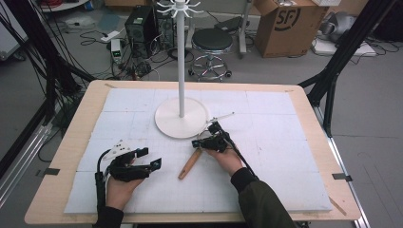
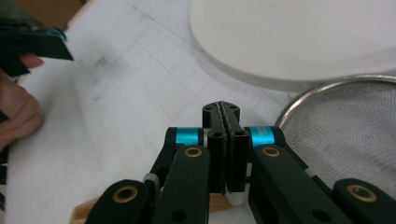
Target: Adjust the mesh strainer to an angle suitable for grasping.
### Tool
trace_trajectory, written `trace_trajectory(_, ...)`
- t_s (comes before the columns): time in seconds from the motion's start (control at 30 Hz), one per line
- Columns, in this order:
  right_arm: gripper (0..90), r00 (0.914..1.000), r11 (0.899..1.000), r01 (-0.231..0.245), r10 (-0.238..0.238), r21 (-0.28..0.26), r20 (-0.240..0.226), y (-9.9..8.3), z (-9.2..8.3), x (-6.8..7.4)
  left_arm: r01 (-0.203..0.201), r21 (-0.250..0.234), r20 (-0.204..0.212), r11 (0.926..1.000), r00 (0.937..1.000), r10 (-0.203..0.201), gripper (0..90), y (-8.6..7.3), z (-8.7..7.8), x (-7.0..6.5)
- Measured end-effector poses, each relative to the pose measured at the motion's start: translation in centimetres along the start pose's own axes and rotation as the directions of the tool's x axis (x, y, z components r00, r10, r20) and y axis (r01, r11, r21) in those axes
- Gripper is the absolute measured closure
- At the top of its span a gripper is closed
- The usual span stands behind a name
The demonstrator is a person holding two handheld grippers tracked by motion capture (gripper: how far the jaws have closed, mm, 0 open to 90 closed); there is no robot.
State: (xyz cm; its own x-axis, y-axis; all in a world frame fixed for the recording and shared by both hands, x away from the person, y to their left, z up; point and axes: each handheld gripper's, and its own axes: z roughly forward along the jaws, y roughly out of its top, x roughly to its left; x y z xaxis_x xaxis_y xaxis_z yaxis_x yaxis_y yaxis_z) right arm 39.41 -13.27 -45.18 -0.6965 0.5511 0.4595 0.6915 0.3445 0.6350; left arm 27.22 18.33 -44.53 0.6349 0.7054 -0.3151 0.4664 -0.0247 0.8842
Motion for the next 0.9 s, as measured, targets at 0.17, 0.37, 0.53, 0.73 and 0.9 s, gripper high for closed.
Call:
trace_trajectory(0.17,89.8,0.9985,1.0,0.023,-0.023,0.013,0.05,-0.1,0.0,-0.1,0.0,0.002,0.0,1.0,1.0,0.0,22.4,0.0,0.0,-0.1)
trace_trajectory(0.37,89.8,0.9952,0.999,0.012,-0.016,0.042,0.096,-0.2,-0.4,-0.2,0.002,0.001,0.0,1.0,1.0,-0.002,22.4,0.0,0.0,-0.1)
trace_trajectory(0.53,89.8,0.9888,0.997,0.032,-0.043,0.076,0.143,-0.4,-1.0,0.2,-0.005,0.009,-0.002,1.0,1.0,0.005,22.5,-0.1,0.0,-0.1)
trace_trajectory(0.73,89.8,0.9879,0.996,0.016,-0.029,0.083,0.153,-1.4,-2.4,-0.1,-0.002,0.004,-0.001,1.0,1.0,0.002,22.5,-0.1,0.0,-0.2)
trace_trajectory(0.9,89.9,0.9852,0.997,-0.006,-0.008,0.08,0.171,-2.5,-4.2,-0.9,-0.004,0.006,0.0,1.0,1.0,0.004,22.5,-0.1,0.0,-0.3)
